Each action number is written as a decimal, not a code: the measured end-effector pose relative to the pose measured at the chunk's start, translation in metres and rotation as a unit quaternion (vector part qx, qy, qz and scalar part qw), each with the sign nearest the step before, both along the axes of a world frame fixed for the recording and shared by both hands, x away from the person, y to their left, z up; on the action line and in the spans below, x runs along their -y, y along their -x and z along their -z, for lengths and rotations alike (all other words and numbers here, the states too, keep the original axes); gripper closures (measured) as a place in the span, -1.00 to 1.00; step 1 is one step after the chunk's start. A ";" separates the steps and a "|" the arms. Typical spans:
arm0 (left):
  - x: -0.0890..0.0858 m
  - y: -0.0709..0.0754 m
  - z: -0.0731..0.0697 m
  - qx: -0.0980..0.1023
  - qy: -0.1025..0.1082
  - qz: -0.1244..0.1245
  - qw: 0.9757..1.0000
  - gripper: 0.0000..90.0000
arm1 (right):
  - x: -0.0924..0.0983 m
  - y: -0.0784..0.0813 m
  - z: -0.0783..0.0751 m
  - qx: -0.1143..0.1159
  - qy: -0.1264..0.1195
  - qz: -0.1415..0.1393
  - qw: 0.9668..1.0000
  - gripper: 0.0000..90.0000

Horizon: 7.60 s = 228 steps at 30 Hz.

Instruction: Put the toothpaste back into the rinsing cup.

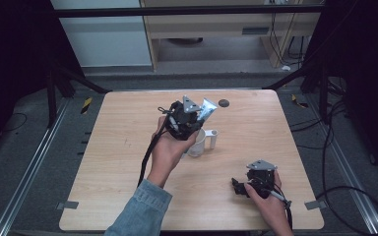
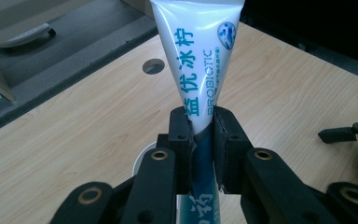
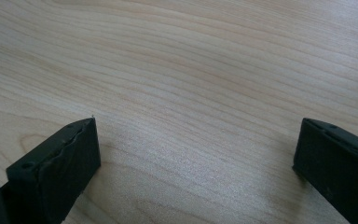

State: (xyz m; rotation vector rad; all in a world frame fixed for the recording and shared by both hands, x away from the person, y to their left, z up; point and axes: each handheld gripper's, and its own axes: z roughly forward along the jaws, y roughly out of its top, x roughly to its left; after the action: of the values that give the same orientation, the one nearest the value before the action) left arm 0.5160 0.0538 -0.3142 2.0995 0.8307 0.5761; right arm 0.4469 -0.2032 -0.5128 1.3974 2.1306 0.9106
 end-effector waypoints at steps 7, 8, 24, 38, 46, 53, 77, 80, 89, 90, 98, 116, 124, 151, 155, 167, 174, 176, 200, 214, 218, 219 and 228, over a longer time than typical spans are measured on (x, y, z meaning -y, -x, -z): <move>0.003 0.000 -0.001 0.014 0.006 -0.004 1.000 0.75 | 0.000 0.000 0.000 0.000 0.001 0.000 1.000 -0.99; 0.004 0.000 -0.001 0.016 0.006 -0.006 1.000 0.75 | 0.000 0.000 0.000 0.000 0.000 0.000 1.000 -0.99; 0.005 0.000 -0.009 0.049 0.032 -0.019 0.998 0.75 | 0.000 0.000 0.000 0.000 0.001 -0.001 1.000 -0.99; 0.007 0.001 -0.009 0.060 0.040 -0.022 0.997 0.75 | 0.000 0.000 0.000 0.000 0.001 -0.001 1.000 -0.99; 0.009 0.000 -0.007 0.076 0.059 -0.028 0.995 0.75 | 0.000 0.000 0.000 0.001 0.002 -0.001 1.000 -0.99; 0.009 0.000 -0.005 0.085 0.070 -0.029 0.993 0.75 | 0.000 0.000 0.000 0.001 0.002 -0.001 1.000 -0.99; 0.008 -0.033 0.023 0.103 0.081 -0.036 0.991 0.75 | 0.000 0.000 0.000 0.001 0.002 -0.001 1.000 -0.99; 0.008 -0.035 0.025 0.104 0.087 -0.036 0.990 0.75 | 0.000 0.000 0.000 0.001 0.002 0.000 1.000 -0.99; 0.011 -0.037 0.032 0.106 0.087 -0.035 0.990 0.75 | 0.000 0.000 0.000 0.001 0.002 0.000 1.000 -0.99; 0.012 -0.037 0.032 0.106 0.088 -0.034 0.990 0.75 | 0.000 0.000 0.000 0.001 0.002 0.000 1.000 -0.99; 0.013 -0.038 0.039 0.107 0.088 -0.034 0.990 0.75 | 0.000 0.000 0.000 0.000 0.001 -0.001 1.000 -0.99; 0.009 -0.042 0.058 0.099 0.096 -0.042 0.990 0.74 | 0.000 0.000 0.000 0.002 0.001 -0.001 1.000 -0.99; 0.007 -0.042 0.065 0.096 0.102 -0.046 0.989 0.74 | 0.000 0.000 0.000 0.002 0.001 -0.001 1.000 -0.99; 0.004 -0.042 0.082 0.088 0.103 -0.049 0.990 0.74 | 0.000 0.000 0.000 0.001 0.000 -0.001 1.000 -0.99; 0.003 -0.042 0.085 0.086 0.102 -0.050 0.990 0.74 | 0.000 0.000 0.000 0.001 0.001 0.000 1.000 -0.99; 0.001 -0.042 0.092 0.080 0.102 -0.052 0.990 0.74 | 0.000 0.000 0.000 0.001 0.001 -0.001 1.000 -0.99; 0.000 -0.041 0.096 0.077 0.103 -0.053 0.990 0.74 | 0.000 0.000 0.000 0.001 0.001 0.000 1.000 -0.99; -0.001 -0.041 0.097 0.077 0.102 -0.053 0.990 0.74 | 0.000 0.000 0.000 0.001 0.001 0.000 1.000 -0.99; -0.006 -0.037 0.107 0.068 0.104 -0.059 0.991 0.74 | 0.000 0.000 0.000 0.001 0.001 0.000 1.000 -0.99; -0.009 -0.034 0.108 0.064 0.107 -0.060 0.990 0.73 | 0.000 0.000 0.000 0.001 0.001 0.000 1.000 -0.99; -0.008 -0.034 0.107 0.060 0.106 -0.059 0.991 0.72 | 0.000 0.000 0.000 0.001 0.001 0.000 1.000 -0.99; -0.008 -0.034 0.106 0.057 0.104 -0.059 0.991 0.72 | 0.000 0.000 0.000 0.001 0.001 0.000 1.000 -0.99; -0.009 -0.035 0.105 0.042 0.100 -0.057 0.992 0.67 | 0.000 0.000 0.000 0.001 0.001 0.000 1.000 -0.99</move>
State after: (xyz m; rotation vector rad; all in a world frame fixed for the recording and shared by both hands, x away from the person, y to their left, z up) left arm 0.5514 0.0623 -0.4189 1.8429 0.9250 0.6115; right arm 0.4471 -0.2033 -0.5130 1.3947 2.1297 0.9100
